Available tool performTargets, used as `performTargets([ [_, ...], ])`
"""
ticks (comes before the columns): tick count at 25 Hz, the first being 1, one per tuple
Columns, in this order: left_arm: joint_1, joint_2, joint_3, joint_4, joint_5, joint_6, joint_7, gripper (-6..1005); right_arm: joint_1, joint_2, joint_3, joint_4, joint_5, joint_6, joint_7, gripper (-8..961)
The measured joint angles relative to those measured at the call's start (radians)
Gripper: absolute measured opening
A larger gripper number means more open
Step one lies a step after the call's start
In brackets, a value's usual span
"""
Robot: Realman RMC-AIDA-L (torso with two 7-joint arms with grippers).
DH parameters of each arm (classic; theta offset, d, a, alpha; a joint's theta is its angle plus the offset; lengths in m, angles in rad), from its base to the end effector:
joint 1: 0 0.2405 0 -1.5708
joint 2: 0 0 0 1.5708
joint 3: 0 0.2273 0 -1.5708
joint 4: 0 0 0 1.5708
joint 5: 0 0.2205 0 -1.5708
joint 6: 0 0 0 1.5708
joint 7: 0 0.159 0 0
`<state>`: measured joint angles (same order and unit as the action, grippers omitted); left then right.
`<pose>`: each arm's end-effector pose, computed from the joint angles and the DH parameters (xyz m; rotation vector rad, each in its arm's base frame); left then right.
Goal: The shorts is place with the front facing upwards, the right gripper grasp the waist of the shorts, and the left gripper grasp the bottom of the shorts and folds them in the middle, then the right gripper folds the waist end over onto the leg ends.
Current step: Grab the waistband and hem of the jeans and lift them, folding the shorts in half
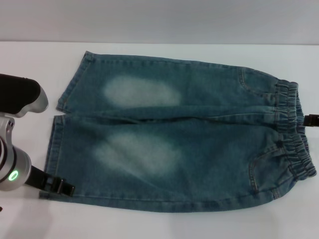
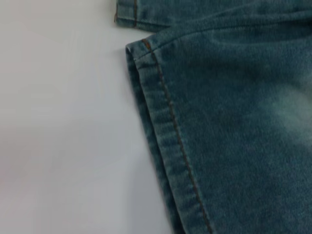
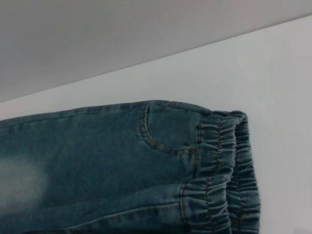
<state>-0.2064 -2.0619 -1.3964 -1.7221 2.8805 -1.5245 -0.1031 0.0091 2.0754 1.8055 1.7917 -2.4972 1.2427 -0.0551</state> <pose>-0.2103 0.2867 0.0044 -1.9937 -1.3612 0.5414 0.2371 0.3067 0.0850 -1.7967 1.5376 0.1577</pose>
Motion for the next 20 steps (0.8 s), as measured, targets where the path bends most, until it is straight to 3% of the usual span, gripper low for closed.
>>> performTargets([
  [15,-0.026,0.002,0.003,0.057,0.008,-0.004,-0.016,693,0.000,-0.001,0.000,0.002,0.001,0.004,-0.010,793],
  [20,-0.065,0.002,-0.004,0.078,0.003,-0.045,-0.008,688,-0.002,-0.002,0.000,0.002,0.011,0.008,-0.012,793],
])
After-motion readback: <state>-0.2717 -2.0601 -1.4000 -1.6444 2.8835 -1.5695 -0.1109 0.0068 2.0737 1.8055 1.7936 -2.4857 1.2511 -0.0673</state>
